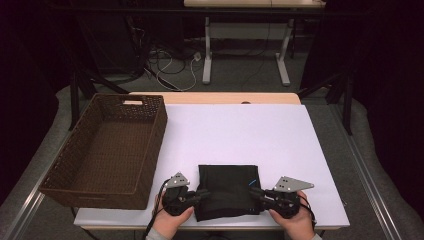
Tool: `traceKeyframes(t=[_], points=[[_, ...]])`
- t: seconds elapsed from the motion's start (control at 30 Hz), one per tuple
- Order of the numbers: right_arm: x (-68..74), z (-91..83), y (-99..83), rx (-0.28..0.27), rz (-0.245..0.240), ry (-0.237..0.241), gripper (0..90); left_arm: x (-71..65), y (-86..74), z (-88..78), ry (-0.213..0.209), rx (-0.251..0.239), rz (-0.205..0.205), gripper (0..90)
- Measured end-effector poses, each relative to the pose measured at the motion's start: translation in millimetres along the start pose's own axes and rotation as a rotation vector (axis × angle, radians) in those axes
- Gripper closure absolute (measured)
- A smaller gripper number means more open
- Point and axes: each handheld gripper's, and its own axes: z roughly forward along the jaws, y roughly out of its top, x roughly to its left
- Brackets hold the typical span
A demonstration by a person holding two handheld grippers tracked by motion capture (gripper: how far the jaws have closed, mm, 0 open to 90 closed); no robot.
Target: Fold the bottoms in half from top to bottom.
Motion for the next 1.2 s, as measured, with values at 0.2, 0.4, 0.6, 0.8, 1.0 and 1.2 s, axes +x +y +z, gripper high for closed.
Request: traceKeyframes(t=[0.2, 0.4, 0.6, 0.8, 1.0, 1.2], points=[[-2.7, -0.6, 0.8, -0.024, -0.017, -0.016, 73.0, 4.2, 0.2, -0.9, 0.046, -0.018, -0.036, 64.0], [-2.5, -0.6, 1.1, -0.036, -0.035, -0.048, 64.7, 9.1, -0.2, -1.6, 0.086, -0.051, -0.09, 47.5], [-5.3, 0.9, 0.3, -0.057, -0.064, -0.092, 53.5, 12.9, 0.7, -2.2, 0.1, -0.061, -0.104, 36.6], [-7.8, 0.5, 1.1, -0.059, -0.071, -0.132, 47.8, 15.7, 1.1, -1.2, 0.109, -0.06, -0.087, 33.1], [-7.1, 0.4, 2.4, -0.083, -0.117, -0.15, 40.3, 18.9, 2.6, -2.8, 0.118, -0.045, -0.072, 34.2], [-8.3, 1.1, 2.9, -0.062, -0.078, -0.17, 29.1, 20.7, 3.9, -1.3, 0.093, -0.029, -0.102, 27.2]])
